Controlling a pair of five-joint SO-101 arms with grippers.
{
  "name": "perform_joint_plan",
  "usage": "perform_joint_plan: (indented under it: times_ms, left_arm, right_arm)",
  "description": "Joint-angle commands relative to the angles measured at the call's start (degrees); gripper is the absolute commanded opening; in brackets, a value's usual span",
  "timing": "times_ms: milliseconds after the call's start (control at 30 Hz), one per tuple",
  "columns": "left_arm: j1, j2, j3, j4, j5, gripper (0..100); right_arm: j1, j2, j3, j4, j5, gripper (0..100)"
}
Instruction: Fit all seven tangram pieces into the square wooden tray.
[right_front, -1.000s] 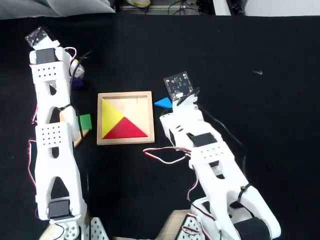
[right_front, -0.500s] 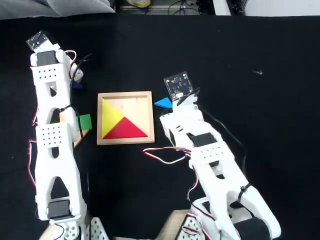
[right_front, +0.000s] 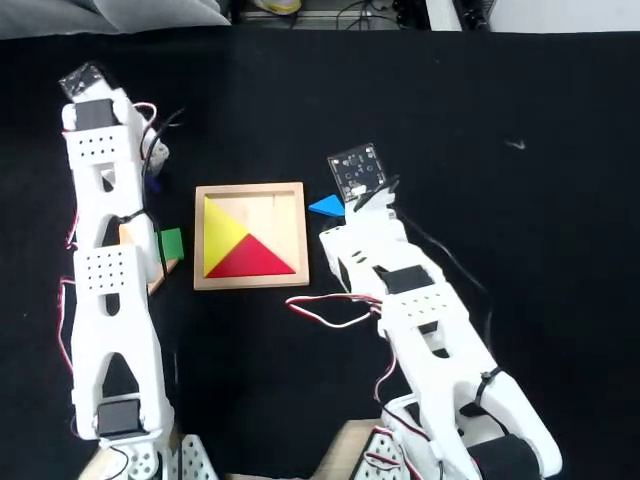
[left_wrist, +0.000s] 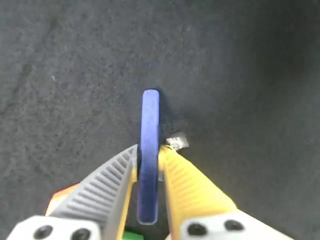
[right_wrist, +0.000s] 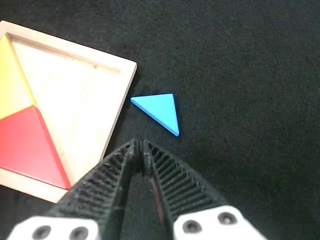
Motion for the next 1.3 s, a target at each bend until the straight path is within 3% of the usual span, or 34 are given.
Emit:
perform_joint_plan:
  times_ms: [0, 200, 533, 600, 767, 1000, 1267]
  left_arm:
    - [1.10, -10.46, 2.07, 0.53, -0.88, 3]
    - [2.68, -30.51, 22.20, 0.62, -1.05, 3]
    - [13.93, -68.04, 57.36, 0.09, -3.52, 3]
    - [16.92, -71.74, 62.64, 0.09, -1.76, 3]
    - [22.73, -76.22, 74.07, -0.26, 10.73, 3]
    - [27.30, -76.48, 91.30, -17.49, 13.54, 3]
    - [28.09, -77.10, 111.43, -48.79, 16.18, 3]
  right_arm:
    - [0.97, -0.48, -0.04, -0.88, 0.70, 1.1]
    - [3.25, -2.51, -0.40, 0.44, 0.70, 1.1]
    - [4.57, -8.04, 1.36, 2.20, 0.70, 1.1]
    - [7.82, -8.75, 1.27, 2.29, 0.70, 1.1]
    - [16.97, -9.80, 1.36, 2.29, 0.26, 1.1]
    - [19.87, -9.71, 2.68, 1.76, 0.26, 1.1]
    - [19.52, -9.71, 4.09, -1.05, 0.44, 1.1]
